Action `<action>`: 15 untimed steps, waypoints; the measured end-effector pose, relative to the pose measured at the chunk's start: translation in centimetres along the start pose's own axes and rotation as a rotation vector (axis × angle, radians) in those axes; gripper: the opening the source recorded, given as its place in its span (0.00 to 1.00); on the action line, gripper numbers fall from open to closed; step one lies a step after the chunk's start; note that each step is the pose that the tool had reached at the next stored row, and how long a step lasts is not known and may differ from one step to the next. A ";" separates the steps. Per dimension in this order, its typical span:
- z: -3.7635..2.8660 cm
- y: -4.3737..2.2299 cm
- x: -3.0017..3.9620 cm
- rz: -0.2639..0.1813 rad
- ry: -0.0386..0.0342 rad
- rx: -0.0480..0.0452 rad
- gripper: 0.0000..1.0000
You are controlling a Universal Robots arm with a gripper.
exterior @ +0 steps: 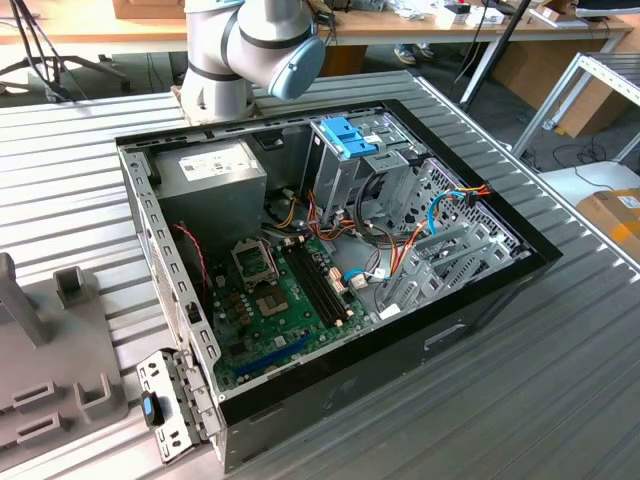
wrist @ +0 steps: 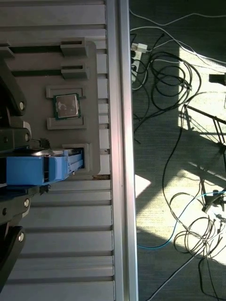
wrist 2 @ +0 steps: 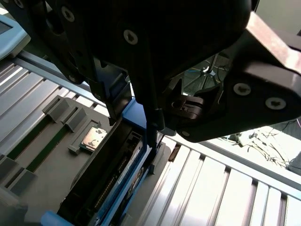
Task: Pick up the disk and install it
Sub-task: 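Pick up the disk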
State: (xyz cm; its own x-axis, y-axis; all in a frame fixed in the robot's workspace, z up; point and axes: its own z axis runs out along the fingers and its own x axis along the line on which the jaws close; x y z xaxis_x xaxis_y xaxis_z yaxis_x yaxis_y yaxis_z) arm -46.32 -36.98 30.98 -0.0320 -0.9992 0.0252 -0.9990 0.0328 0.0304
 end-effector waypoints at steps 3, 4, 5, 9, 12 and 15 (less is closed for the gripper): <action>0.02 0.00 0.00 0.000 0.0000 0.0000 0.37; 0.03 0.00 0.00 0.000 0.0000 0.0000 0.37; 0.03 0.00 0.00 0.000 0.0000 0.0000 0.37; 0.01 0.00 0.00 0.000 -0.0001 0.0004 0.37; -0.32 0.01 0.01 0.000 -0.0003 0.0005 0.37; -0.37 0.01 0.01 0.000 0.0000 0.0001 0.37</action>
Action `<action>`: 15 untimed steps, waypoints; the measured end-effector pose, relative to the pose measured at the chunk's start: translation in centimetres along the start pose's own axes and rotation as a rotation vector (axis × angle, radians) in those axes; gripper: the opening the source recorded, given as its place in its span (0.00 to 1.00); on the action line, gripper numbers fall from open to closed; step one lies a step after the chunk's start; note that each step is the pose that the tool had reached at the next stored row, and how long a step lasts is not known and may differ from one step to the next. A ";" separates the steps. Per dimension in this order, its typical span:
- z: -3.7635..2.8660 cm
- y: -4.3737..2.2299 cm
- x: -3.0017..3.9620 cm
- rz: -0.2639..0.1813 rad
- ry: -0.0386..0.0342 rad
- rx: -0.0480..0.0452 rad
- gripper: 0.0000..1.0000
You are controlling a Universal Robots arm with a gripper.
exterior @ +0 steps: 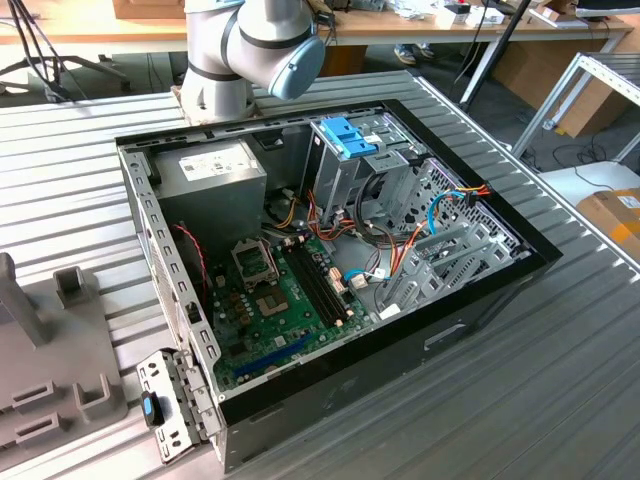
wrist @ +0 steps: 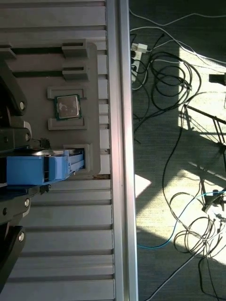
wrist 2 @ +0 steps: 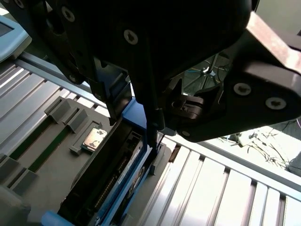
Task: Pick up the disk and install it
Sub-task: 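Pick up the disk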
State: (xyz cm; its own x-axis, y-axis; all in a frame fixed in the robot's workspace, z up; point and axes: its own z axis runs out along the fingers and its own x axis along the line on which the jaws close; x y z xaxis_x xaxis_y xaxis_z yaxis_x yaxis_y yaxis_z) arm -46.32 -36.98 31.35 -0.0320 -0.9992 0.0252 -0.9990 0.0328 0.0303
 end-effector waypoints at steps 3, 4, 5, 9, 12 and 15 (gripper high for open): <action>0.00 0.00 0.00 -0.004 0.0002 0.0000 0.37; 0.00 0.00 0.00 -0.004 0.0002 0.0000 0.37; 0.01 0.00 0.00 -0.004 0.0002 0.0000 0.37; 0.13 -0.01 0.00 -0.004 0.0000 0.0003 0.37; 0.48 -0.01 -0.01 -0.005 0.0002 -0.0001 0.37; 0.51 -0.02 -0.01 -0.005 0.0002 0.0000 0.37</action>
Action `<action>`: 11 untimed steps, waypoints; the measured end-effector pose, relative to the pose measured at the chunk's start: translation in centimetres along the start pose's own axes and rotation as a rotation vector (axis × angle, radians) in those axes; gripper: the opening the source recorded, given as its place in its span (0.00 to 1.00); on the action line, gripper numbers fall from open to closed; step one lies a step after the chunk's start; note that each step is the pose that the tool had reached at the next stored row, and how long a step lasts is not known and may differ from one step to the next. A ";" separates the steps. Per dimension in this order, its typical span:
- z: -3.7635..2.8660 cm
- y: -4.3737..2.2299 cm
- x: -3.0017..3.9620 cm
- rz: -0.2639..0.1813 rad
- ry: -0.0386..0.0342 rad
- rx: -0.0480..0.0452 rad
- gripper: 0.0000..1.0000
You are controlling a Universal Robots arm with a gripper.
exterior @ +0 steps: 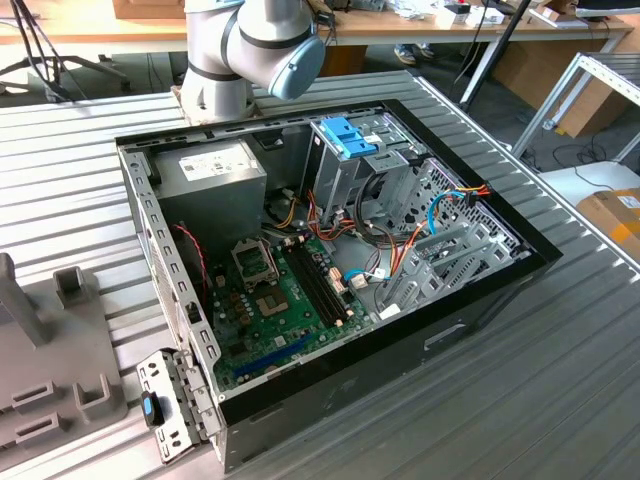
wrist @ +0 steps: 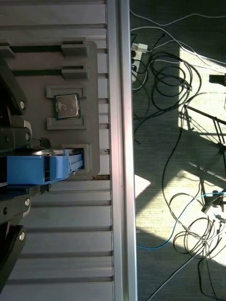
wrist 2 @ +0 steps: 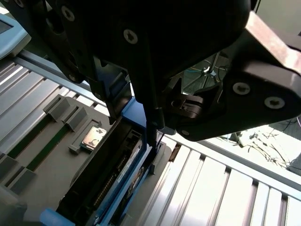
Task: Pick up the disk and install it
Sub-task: 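Pick up the disk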
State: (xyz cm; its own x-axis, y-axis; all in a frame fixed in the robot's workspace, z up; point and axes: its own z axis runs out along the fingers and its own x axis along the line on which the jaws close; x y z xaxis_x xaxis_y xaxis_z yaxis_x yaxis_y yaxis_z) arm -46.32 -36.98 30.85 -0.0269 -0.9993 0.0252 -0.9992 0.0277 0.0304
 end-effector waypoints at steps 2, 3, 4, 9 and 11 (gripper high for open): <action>0.01 0.00 0.01 0.000 0.0000 0.0000 0.37; 0.01 0.00 0.03 0.000 -0.0001 0.0001 0.37; 0.01 0.00 0.04 0.000 0.0000 0.0001 0.37; 0.06 -0.01 0.13 0.000 -0.0005 0.0013 0.38; 0.01 0.00 0.13 0.000 -0.0001 0.0001 0.44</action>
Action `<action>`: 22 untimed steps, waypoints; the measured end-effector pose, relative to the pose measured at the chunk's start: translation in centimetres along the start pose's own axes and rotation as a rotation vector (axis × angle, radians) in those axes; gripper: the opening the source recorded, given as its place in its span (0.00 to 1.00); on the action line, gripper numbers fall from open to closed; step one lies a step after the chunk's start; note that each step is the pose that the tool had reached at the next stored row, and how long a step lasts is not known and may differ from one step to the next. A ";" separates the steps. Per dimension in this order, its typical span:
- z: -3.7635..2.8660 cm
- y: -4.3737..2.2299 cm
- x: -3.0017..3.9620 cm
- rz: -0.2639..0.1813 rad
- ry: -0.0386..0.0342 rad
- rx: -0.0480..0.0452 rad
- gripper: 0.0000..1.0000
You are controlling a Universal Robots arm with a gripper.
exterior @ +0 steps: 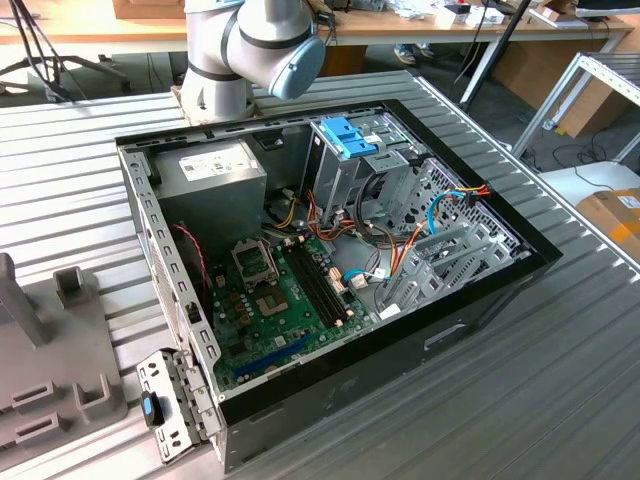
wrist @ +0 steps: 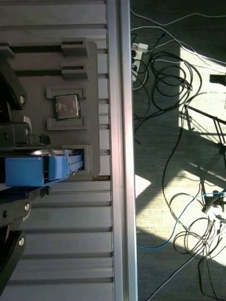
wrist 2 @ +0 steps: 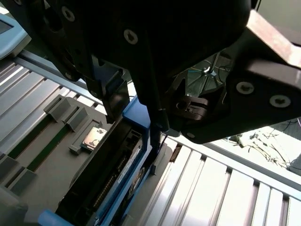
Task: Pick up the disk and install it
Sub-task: 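Pick up the disk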
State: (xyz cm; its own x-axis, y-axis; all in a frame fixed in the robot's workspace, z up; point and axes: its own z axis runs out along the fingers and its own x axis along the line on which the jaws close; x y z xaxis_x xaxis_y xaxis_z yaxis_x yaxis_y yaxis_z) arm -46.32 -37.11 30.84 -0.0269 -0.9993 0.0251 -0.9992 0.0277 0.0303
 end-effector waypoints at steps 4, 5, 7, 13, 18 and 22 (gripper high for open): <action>0.00 0.00 -0.01 0.000 -0.0085 -0.0002 0.44; -0.01 0.00 0.00 -0.001 -0.0102 -0.0001 0.44; 0.00 0.00 0.00 -0.003 -0.0105 0.0001 0.44; 0.02 -0.06 0.00 -0.020 -0.0100 0.0005 0.44; 0.01 -0.11 0.00 -0.032 -0.0096 0.0007 0.44; 0.01 -0.11 0.00 -0.032 -0.0095 0.0006 0.44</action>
State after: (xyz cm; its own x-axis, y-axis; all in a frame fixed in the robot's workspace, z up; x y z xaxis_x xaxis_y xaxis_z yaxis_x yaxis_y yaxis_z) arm -46.21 -37.12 30.82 0.0051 -0.9999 0.0147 -0.9995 -0.0047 0.0303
